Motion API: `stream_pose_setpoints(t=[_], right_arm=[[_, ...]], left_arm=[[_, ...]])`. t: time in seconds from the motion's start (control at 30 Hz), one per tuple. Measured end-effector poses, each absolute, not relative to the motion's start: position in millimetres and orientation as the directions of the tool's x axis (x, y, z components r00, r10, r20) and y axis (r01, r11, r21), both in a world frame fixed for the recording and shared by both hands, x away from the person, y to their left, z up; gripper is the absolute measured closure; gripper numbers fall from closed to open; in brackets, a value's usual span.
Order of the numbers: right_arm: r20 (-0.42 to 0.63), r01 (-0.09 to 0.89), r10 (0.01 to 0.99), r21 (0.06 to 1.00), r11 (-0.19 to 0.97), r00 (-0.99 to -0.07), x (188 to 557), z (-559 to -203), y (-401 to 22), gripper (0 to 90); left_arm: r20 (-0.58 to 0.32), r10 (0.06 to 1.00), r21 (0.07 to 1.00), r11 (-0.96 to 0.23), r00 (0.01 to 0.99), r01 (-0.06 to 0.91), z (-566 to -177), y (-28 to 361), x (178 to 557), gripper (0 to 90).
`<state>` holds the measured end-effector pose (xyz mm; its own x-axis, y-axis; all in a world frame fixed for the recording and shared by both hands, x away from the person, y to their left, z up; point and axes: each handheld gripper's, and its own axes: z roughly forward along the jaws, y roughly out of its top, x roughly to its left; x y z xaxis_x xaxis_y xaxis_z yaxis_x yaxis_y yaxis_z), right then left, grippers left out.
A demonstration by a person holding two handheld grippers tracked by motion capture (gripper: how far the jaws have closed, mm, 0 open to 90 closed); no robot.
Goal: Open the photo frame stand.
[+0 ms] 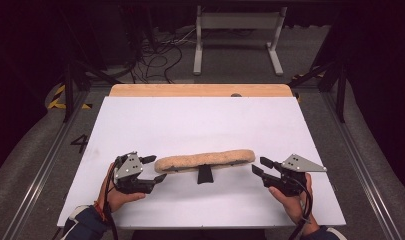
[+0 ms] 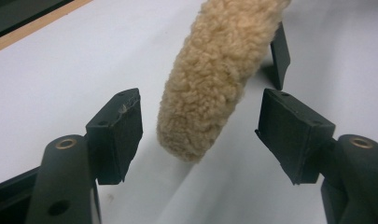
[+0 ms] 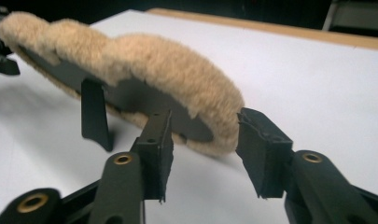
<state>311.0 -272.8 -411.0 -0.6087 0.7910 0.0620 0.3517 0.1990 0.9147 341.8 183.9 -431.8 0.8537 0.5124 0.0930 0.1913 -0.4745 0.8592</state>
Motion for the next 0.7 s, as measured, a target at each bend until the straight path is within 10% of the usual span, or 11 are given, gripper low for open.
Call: stream_pose_setpoints(t=[0.2,0.7], right_arm=[[0.048,0.308,0.816,0.937,0.162,-0.575,308.7,-403.8,-272.9,77.5],[0.061,0.352,0.824,0.920,0.172,-0.563,316.9,-407.9,-265.3,82.7]], left_arm=[[0.079,0.503,0.857,-0.476,0.861,0.199,-431.5,185.8,343.7,41.0],[0.062,0.498,0.859,-0.468,0.865,0.207,-432.3,182.2,344.9,47.2]])
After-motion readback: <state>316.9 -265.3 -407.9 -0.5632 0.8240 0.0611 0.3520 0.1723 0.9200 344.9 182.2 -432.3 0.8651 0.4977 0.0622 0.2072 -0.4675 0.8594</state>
